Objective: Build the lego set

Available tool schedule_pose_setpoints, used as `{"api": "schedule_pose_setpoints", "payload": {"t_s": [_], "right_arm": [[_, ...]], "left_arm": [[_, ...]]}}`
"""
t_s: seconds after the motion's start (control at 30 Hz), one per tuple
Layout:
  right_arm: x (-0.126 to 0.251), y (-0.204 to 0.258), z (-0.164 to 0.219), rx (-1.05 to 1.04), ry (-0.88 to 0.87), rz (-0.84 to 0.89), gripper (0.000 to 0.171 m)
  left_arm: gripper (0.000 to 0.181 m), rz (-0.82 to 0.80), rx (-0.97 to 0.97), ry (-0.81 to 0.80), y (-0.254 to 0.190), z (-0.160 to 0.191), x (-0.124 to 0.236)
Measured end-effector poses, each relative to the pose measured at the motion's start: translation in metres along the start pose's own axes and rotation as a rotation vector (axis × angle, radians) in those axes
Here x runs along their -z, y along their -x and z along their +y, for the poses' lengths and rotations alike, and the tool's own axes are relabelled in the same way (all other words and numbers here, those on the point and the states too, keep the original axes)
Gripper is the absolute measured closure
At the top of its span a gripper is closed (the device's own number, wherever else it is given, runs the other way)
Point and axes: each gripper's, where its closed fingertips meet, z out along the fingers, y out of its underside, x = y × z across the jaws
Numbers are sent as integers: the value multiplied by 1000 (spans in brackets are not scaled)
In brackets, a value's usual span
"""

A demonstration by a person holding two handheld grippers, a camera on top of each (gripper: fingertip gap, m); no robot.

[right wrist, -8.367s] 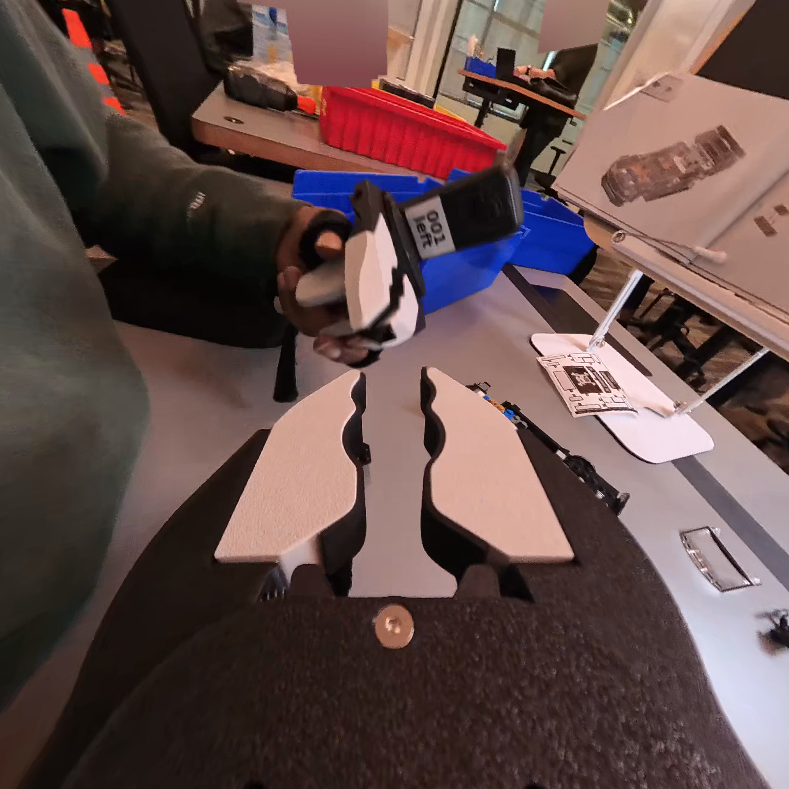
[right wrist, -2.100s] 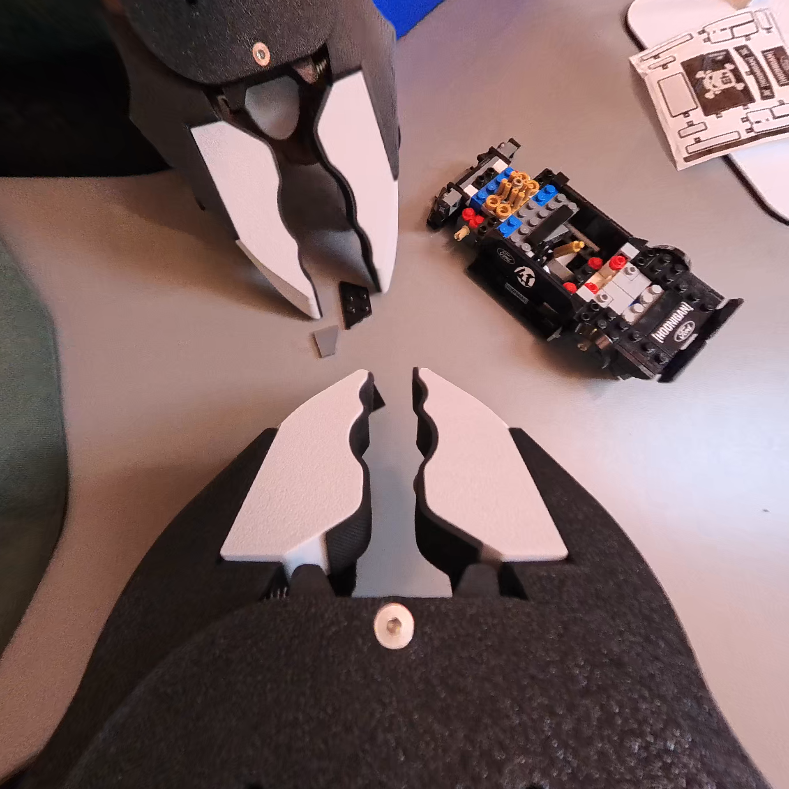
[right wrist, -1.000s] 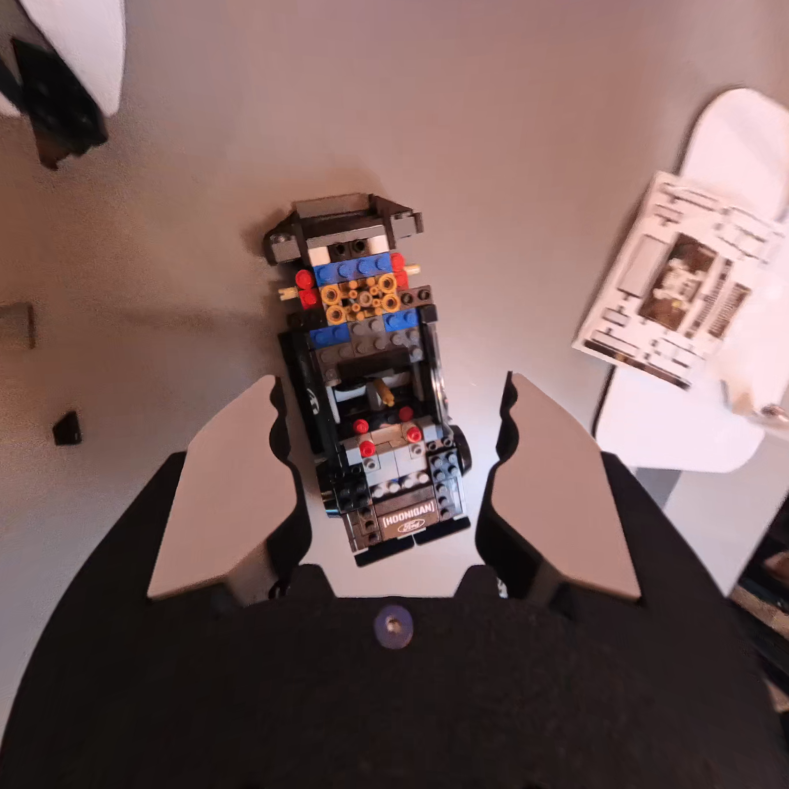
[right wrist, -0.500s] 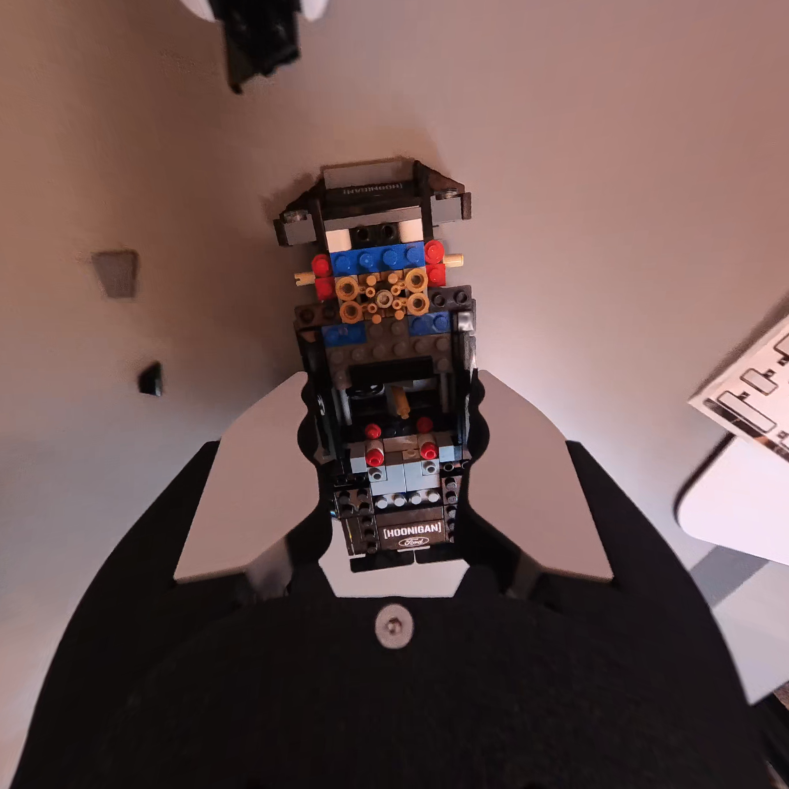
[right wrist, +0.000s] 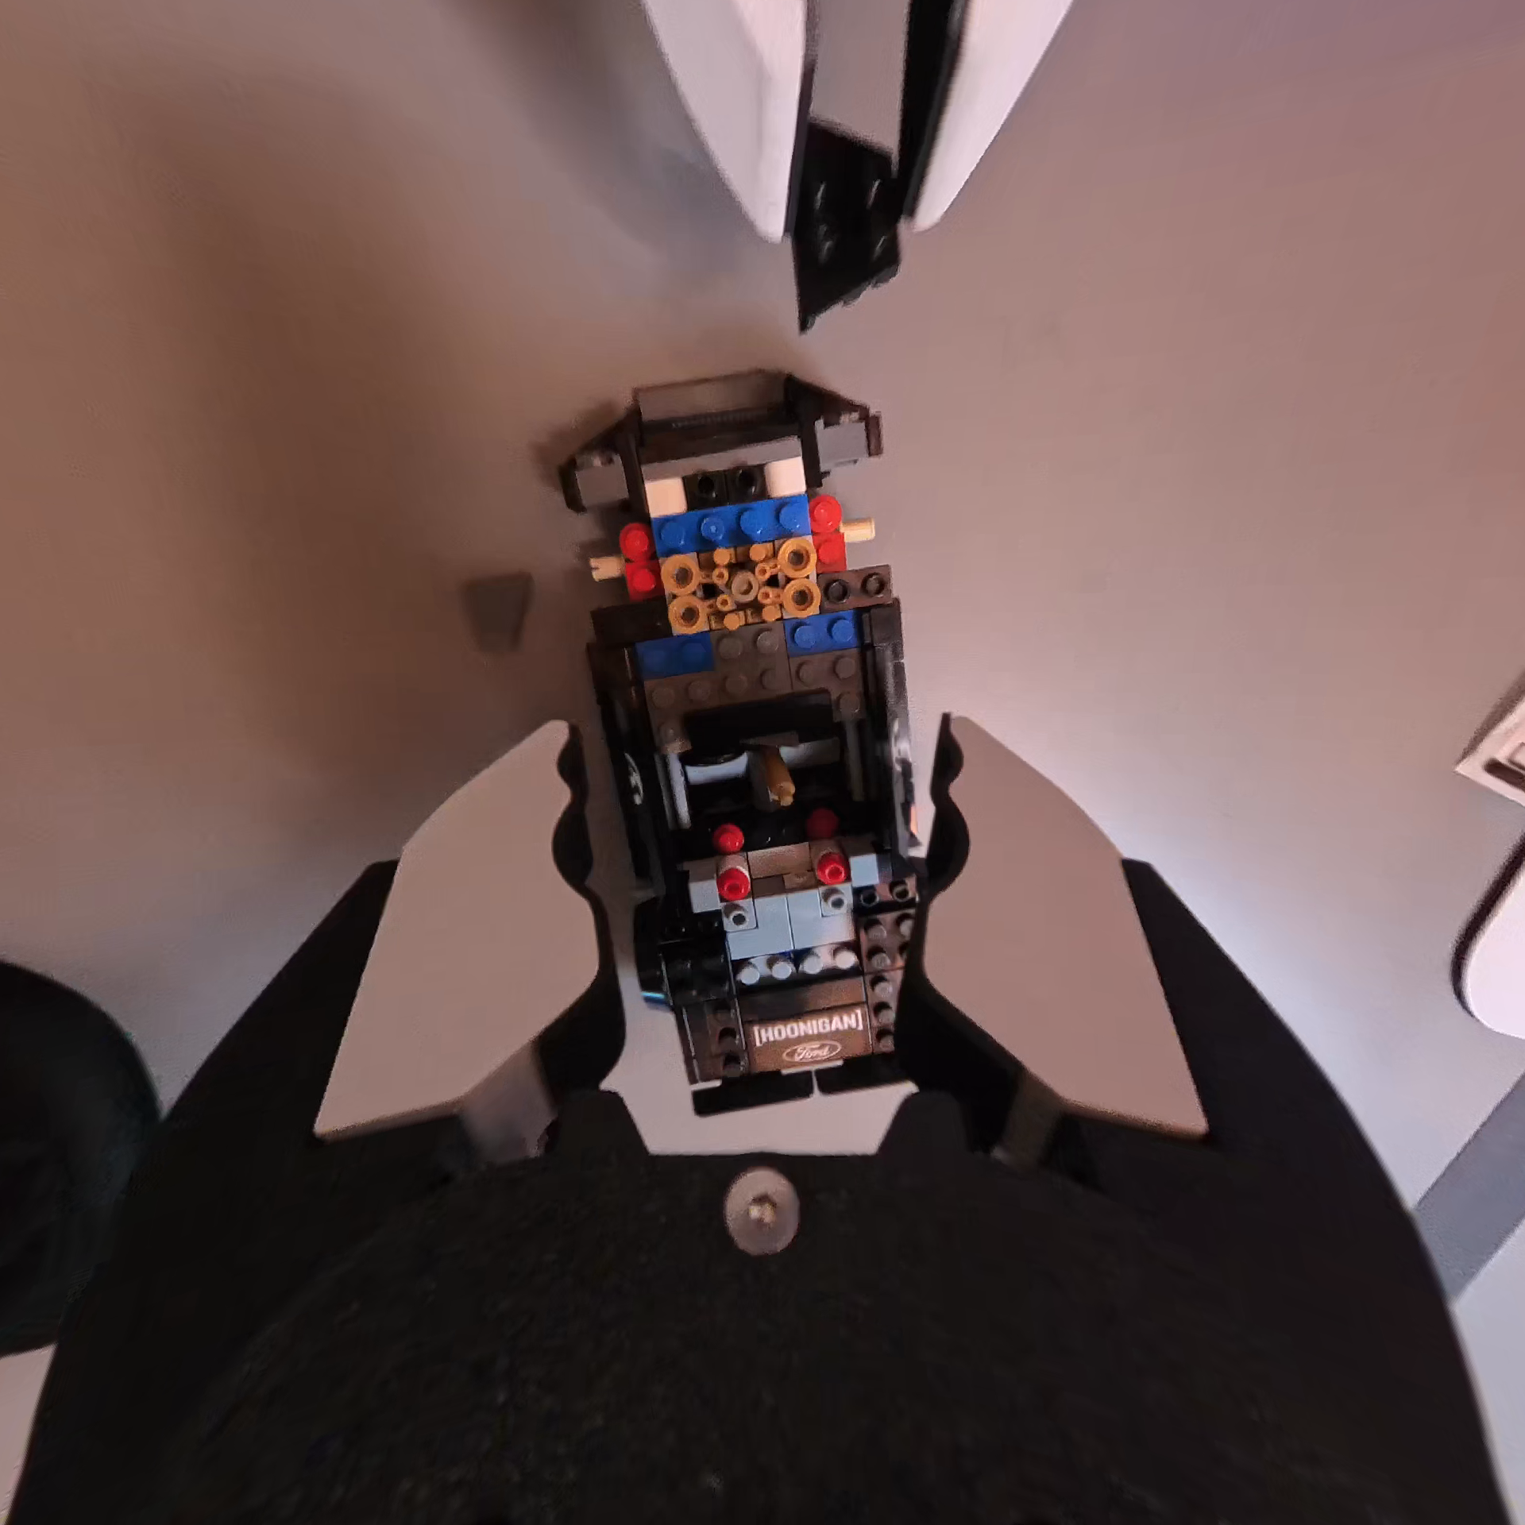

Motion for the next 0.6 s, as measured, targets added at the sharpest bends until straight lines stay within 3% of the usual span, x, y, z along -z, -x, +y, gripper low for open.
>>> {"api": "schedule_pose_setpoints", "payload": {"t_s": [0.23,0.43,0.6], "right_arm": [[59,-4,-29,-259,-418,178,90],[64,25,-8,-615,-721,316,104],[76,32,11,-759,-903,476,116]], "left_arm": [[165,-14,34,-22,3,-3,-1],[165,-24,52,-30,4,-5,-2],[165,-48,54,-13,7,-4,-4]]}}
